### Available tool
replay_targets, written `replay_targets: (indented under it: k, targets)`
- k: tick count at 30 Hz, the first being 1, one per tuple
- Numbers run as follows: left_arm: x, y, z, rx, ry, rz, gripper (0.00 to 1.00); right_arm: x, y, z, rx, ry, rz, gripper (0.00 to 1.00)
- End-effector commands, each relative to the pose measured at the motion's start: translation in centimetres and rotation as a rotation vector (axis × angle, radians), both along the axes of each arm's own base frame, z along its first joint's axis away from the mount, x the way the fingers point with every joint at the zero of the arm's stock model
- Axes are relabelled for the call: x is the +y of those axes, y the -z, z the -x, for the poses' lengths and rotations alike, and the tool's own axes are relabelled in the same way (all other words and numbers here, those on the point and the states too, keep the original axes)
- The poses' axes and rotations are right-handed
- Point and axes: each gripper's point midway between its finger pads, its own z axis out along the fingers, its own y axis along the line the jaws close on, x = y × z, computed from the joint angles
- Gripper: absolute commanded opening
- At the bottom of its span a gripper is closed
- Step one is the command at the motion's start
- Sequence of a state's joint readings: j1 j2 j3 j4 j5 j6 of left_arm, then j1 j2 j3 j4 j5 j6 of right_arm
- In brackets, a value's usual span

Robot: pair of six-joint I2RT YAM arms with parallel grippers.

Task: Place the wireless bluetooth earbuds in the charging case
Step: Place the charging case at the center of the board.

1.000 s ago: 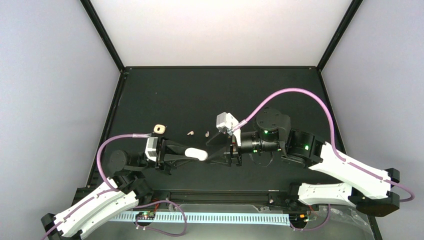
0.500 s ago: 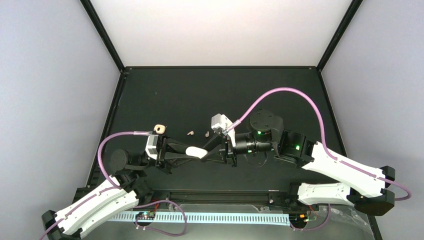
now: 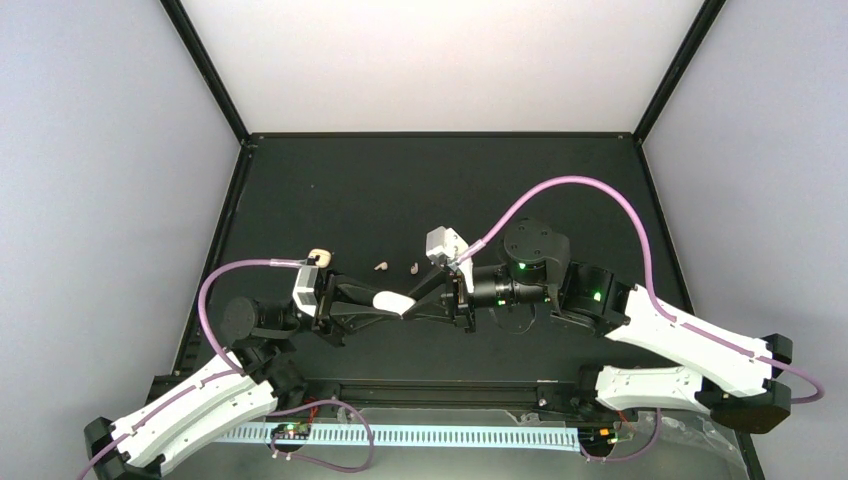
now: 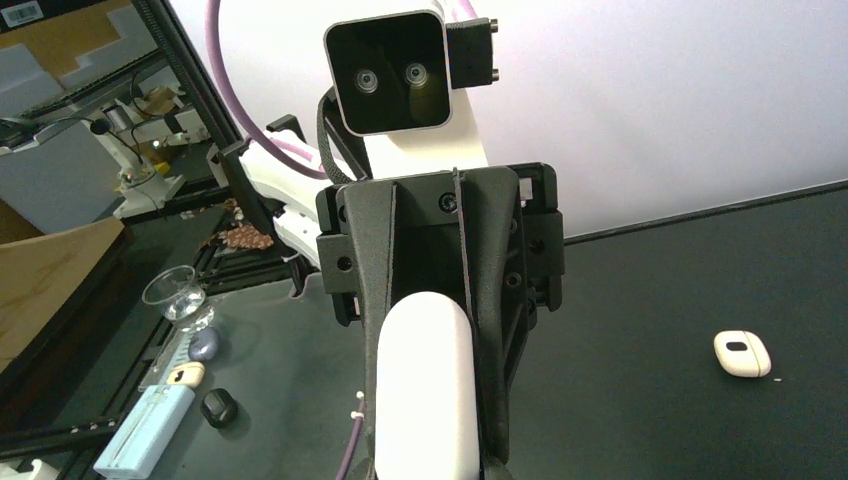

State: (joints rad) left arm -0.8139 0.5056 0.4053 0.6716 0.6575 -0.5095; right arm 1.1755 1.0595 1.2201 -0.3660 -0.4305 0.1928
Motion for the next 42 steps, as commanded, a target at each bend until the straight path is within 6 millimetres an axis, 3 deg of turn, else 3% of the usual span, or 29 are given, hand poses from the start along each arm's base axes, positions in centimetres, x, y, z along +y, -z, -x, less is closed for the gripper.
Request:
replay_targets:
  k: [1,10,13,15,16,20,23,26,30,34,37,42]
  targets:
    - [0.4,-1.9,0.3,-0.045,-0.014,0.046,0.02,0.0,-0.4,0.3,0.012,-0.015,-0.032,0.16]
    - [0.1,-0.9,-1.1,0.010,-0.060,0.020,0.45,-0.8,-1.3,-0.3,-0.007,0.045,-0.083,0.07]
    - [0.0,-0.3,-1.9,0.044,-0.091,0.005,0.67,-1.3,-1.8,-1.0,-0.020,0.096,-0.107,0.06]
    - [0.0,0.1,-2.1,0.054,-0.105,0.001,0.92,-1.5,-2.0,-1.4,-0.024,0.121,-0.114,0.06]
    - [0.0,0.2,-2.3,0.059,-0.113,0.001,0.98,-1.6,-2.1,-1.6,-0.026,0.138,-0.119,0.06]
    - [0.1,1.0,-3.5,0.099,-0.175,-0.019,0.99,-2.3,-2.1,-3.6,-0.039,0.263,-0.124,0.06]
    - [1.1,1.8,-5.2,0.164,-0.289,-0.021,0.99,-3.5,-1.9,-6.8,-0.036,0.443,-0.110,0.07]
    - [3.5,3.3,-7.6,0.271,-0.472,-0.010,0.99,-5.0,-1.0,-10.5,0.000,0.594,-0.099,0.07]
    - [8.3,5.7,-10.7,0.396,-0.776,0.029,0.99,-7.9,2.5,-16.8,0.101,0.804,-0.090,0.07]
    - [11.7,8.5,-11.9,0.492,-0.972,-0.004,0.99,-9.8,9.1,-21.7,0.262,0.950,-0.055,0.07]
    - [12.8,9.8,-12.3,0.518,-1.050,-0.075,0.99,-10.5,14.1,-24.7,0.374,1.009,-0.025,0.07]
    - [13.0,10.5,-12.7,0.537,-1.105,-0.183,0.99,-10.1,20.5,-29.0,0.496,1.042,0.069,0.07]
